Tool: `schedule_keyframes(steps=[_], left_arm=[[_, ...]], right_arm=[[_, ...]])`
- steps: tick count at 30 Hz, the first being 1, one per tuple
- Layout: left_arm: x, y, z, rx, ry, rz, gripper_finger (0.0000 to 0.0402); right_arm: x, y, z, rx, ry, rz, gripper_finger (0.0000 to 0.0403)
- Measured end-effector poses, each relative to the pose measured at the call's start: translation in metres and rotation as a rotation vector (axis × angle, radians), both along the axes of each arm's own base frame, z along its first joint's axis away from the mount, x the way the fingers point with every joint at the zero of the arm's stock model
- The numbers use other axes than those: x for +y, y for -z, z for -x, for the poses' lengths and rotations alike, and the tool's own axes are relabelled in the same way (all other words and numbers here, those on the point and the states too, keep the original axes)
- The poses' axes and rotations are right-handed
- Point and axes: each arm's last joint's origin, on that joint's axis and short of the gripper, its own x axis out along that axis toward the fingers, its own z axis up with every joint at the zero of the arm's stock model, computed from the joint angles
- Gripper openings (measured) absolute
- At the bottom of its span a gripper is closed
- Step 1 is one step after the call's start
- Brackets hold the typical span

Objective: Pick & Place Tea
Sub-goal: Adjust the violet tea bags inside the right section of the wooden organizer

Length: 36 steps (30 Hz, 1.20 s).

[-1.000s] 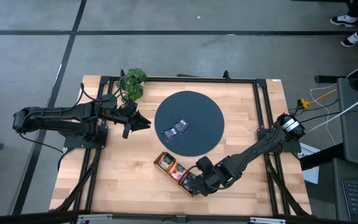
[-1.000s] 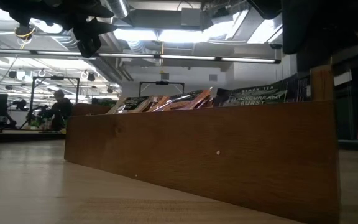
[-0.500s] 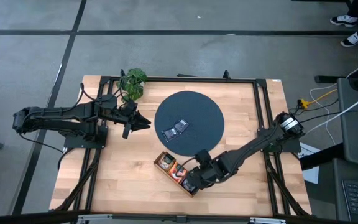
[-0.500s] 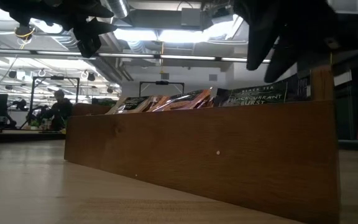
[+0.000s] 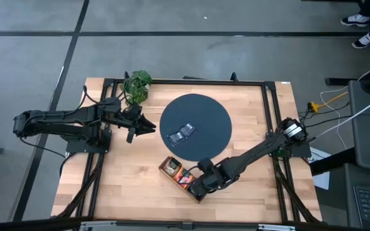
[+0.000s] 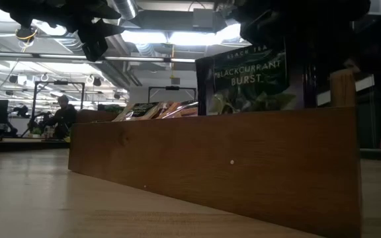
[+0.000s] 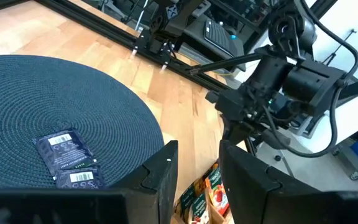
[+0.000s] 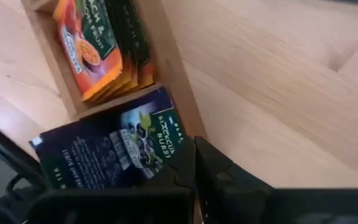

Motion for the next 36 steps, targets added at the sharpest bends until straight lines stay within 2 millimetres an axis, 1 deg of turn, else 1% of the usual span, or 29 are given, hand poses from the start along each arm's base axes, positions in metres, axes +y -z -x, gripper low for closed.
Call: schedule_keyframes(steps=[5, 11, 15, 19, 21, 24, 26, 28, 30, 34, 36], left_arm=[[0.000, 0.000, 0.000, 0.000, 0.000, 0.000, 0.0114], [0.000, 0.000, 0.000, 0.001, 0.000, 0.000, 0.0114], [0.000, 0.000, 0.000, 0.001, -0.001, 0.000, 0.0114], [0.000, 0.000, 0.000, 0.000, -0.001, -0.008, 0.0114], [0.000, 0.000, 0.000, 0.000, -0.001, -0.008, 0.0114], [0.000, 0.000, 0.000, 0.000, -0.001, -0.008, 0.0114], [0.000, 0.000, 0.000, 0.000, 0.000, -0.008, 0.0114], [0.000, 0.000, 0.000, 0.003, 0.000, -0.007, 0.0114], [0.000, 0.001, 0.000, 0.013, 0.001, -0.005, 0.0114], [0.000, 0.003, 0.001, 0.029, 0.002, -0.002, 0.0114], [0.000, 0.003, 0.001, 0.029, 0.002, -0.002, 0.0114]], right_arm=[[0.000, 0.000, -0.002, -0.022, 0.006, 0.007, 0.0004], [0.002, -0.010, -0.003, -0.035, 0.000, -0.016, 0.0003], [0.002, -0.023, -0.008, -0.063, 0.013, 0.000, 0.0006], [0.001, -0.043, -0.017, -0.122, 0.007, 0.000, 0.0004], [0.003, -0.052, -0.022, -0.161, -0.010, -0.050, 0.0003], [0.012, -0.058, -0.029, -0.221, -0.075, -0.188, 0.0004], [0.020, -0.056, -0.035, -0.245, -0.109, -0.284, 0.0003], [0.027, -0.049, -0.040, -0.250, -0.139, -0.346, 0.0003], [0.031, -0.042, -0.043, -0.246, -0.152, -0.364, 0.0003], [0.032, -0.039, -0.045, -0.244, -0.176, -0.382, 0.0002], [0.032, -0.034, -0.044, -0.202, -0.177, -0.376, 0.0002]])
